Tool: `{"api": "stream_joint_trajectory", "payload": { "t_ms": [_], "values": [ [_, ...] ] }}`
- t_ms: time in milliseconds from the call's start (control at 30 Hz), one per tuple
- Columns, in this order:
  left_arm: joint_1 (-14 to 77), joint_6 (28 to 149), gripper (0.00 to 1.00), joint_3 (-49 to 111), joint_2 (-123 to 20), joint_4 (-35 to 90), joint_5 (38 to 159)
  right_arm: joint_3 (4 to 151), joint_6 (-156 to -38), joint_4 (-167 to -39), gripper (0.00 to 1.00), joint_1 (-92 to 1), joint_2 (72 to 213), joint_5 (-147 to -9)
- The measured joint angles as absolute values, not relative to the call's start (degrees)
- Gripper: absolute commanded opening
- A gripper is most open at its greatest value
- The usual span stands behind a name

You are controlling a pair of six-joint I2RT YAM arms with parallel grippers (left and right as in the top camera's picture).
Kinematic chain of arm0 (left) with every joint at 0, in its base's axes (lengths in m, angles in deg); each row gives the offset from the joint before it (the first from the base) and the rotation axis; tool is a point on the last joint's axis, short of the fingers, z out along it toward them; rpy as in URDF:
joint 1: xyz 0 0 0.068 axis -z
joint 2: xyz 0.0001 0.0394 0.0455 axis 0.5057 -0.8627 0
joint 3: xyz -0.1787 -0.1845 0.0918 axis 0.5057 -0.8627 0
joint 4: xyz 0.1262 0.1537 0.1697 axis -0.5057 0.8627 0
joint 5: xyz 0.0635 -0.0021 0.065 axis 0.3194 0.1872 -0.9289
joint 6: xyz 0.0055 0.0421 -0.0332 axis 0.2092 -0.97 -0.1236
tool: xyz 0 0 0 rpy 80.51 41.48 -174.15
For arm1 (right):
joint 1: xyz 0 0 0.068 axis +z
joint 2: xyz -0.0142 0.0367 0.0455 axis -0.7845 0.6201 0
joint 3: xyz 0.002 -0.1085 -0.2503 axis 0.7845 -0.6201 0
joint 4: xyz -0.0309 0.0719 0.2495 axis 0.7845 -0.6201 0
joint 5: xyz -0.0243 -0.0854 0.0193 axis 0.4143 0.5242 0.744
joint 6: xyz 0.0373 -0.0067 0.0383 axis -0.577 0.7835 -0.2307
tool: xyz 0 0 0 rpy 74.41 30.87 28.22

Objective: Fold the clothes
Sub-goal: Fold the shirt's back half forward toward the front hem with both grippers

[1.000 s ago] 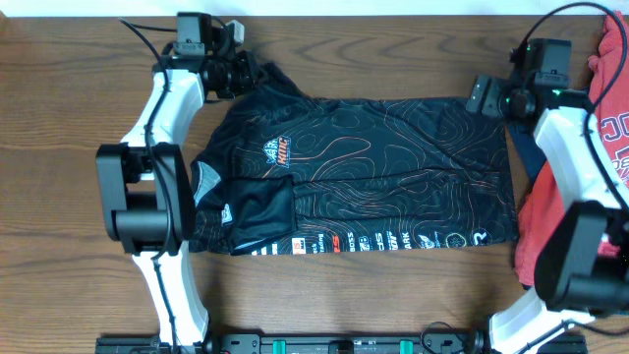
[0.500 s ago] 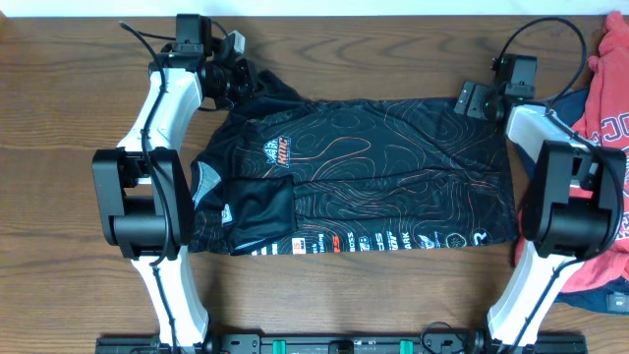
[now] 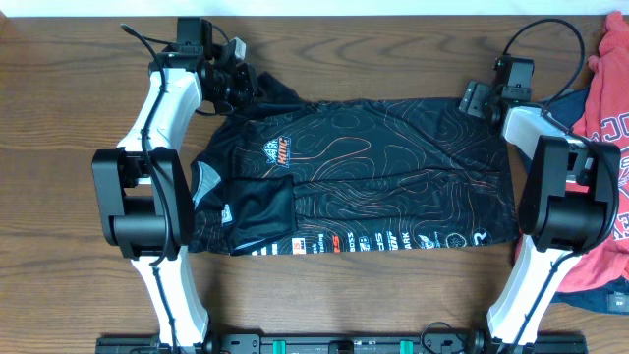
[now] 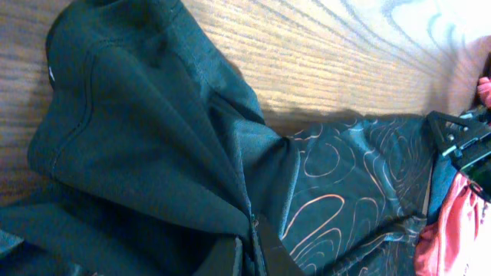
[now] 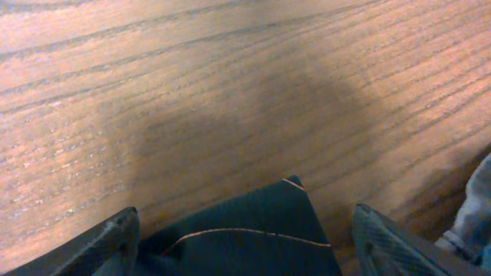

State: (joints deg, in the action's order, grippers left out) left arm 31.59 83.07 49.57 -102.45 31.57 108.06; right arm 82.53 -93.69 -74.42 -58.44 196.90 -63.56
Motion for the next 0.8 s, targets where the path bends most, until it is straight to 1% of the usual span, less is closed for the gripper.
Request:
{"api": "stream_joint_trajectory", "payload": {
  "t_ms": [33, 133, 200, 267, 333, 400, 600, 800],
  "values": [
    [31.6, 83.0, 0.06, 49.6, -102.4, 31.8, 108.1, 82.5, -93.9, -74.3, 0.77, -58.4, 196.9, -63.5],
    [31.6, 82.4, 0.06, 49.6, -102.4, 31.9, 108.1, 82.6, -94.9, -74.2, 0.63, -58.4, 197.0, -63.2],
    [31.6, 82.2, 0.06, 49.6, -102.4, 32.0, 108.1, 82.7, -95.5, -74.2, 0.50, -58.3, 197.1, -63.0],
    [31.6, 82.2, 0.06, 49.6, -102.4, 32.0, 108.1, 82.7, -95.9, -74.2, 0.36, -58.2, 197.1, -62.8],
    [31.6, 82.2, 0.06, 49.6, -102.4, 32.0, 108.0, 82.8, -96.7, -74.4, 0.15, -58.2, 197.1, -62.7],
    [31.6, 82.2, 0.06, 49.6, -102.4, 32.3, 108.1, 82.8, -97.1, -74.7, 0.02, -58.2, 197.1, -62.6],
    [31.6, 82.2, 0.06, 49.6, -102.4, 34.1, 108.1, 83.6, -99.3, -77.1, 0.01, -57.9, 197.1, -61.8],
    [31.2, 82.1, 0.06, 49.6, -102.4, 39.0, 108.2, 84.0, -99.9, -84.4, 0.01, -57.9, 195.2, -61.2]
  ]
}}
